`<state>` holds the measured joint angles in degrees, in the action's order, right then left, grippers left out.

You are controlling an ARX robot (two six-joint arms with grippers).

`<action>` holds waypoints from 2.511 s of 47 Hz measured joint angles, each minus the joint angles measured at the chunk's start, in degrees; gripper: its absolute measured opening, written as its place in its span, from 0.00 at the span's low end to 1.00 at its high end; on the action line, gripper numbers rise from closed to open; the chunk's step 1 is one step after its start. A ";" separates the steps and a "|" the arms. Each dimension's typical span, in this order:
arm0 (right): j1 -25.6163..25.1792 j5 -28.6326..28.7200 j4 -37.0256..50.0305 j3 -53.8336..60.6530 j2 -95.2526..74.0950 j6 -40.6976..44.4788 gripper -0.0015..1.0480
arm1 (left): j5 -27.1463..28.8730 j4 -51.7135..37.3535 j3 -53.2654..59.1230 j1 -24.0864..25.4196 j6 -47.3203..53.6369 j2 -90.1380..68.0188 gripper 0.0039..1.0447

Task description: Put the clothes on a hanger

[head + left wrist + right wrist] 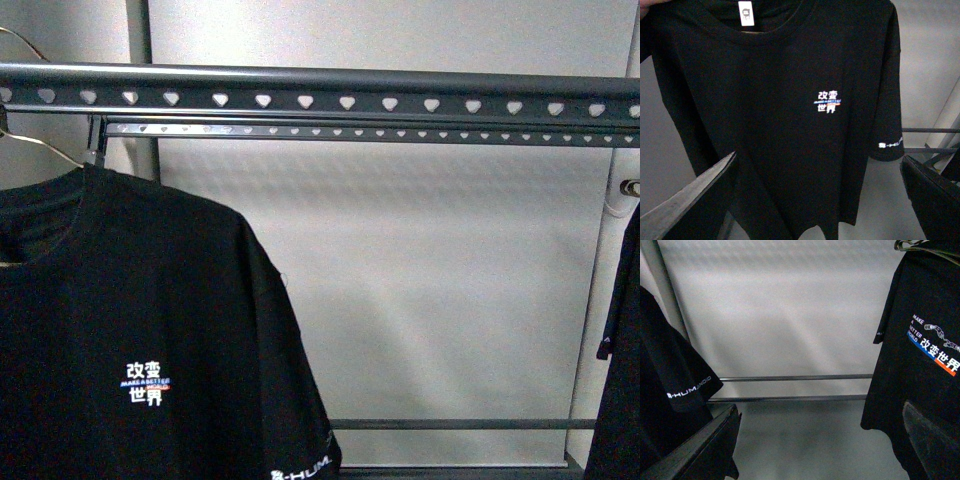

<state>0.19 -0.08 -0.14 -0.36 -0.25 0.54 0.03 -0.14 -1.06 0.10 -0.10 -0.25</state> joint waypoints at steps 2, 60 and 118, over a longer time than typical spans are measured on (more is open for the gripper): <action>0.00 0.00 0.00 0.00 0.00 0.00 0.93 | 0.00 0.00 0.00 0.00 0.00 0.00 0.94; -0.04 0.00 0.00 0.00 0.00 0.00 0.93 | 12.79 -19.91 -38.36 -7.32 -30.93 -73.53 0.94; -0.04 0.00 0.00 0.00 0.00 0.00 0.93 | 23.34 -9.81 -70.71 -3.78 -35.56 -104.02 0.28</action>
<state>0.14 -0.08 -0.14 -0.36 -0.25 0.54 23.38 -9.96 -71.77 -3.68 -35.66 -104.27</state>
